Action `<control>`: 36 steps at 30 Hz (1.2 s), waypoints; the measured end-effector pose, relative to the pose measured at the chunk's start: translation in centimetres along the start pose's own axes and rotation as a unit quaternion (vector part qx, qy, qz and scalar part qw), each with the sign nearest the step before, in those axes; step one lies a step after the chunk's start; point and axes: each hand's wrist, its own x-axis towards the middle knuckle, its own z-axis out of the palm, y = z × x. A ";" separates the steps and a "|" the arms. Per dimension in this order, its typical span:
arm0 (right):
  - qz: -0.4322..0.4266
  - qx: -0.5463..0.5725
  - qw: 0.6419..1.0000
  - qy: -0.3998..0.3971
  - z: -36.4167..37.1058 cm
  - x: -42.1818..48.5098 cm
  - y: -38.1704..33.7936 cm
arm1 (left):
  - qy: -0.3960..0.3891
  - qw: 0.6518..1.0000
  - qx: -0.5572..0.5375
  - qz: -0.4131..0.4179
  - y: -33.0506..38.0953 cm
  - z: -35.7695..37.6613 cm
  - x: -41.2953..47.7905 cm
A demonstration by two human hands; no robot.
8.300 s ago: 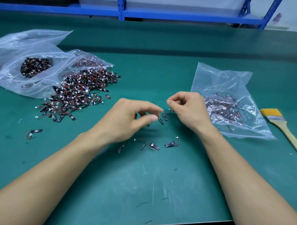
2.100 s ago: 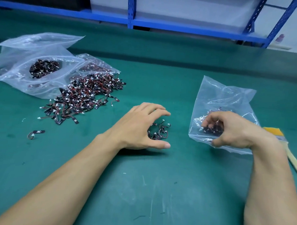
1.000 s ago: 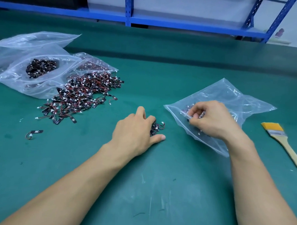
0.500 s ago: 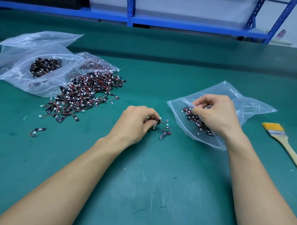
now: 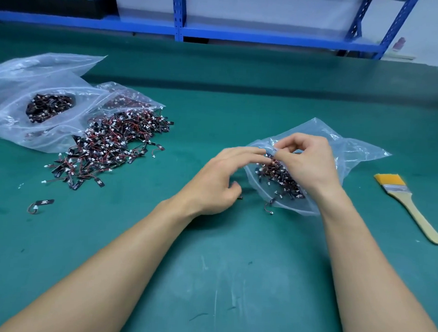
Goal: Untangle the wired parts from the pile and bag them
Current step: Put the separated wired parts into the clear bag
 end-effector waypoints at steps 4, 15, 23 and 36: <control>0.000 -0.004 1.000 -0.012 0.3 0.0 0.3 | 0.012 0.992 0.101 -0.070 -1.4 -1.3 -0.9; 0.002 -0.013 1.000 -0.014 0.5 0.1 0.5 | -0.094 0.983 0.157 -0.028 -2.2 -0.9 -1.3; -0.006 -0.012 1.000 -0.017 0.5 0.0 0.3 | 0.088 0.993 0.077 -0.019 0.1 2.8 0.7; 0.008 0.005 1.000 -0.010 0.4 0.0 0.2 | 0.007 0.993 0.116 -0.006 0.0 2.4 -0.7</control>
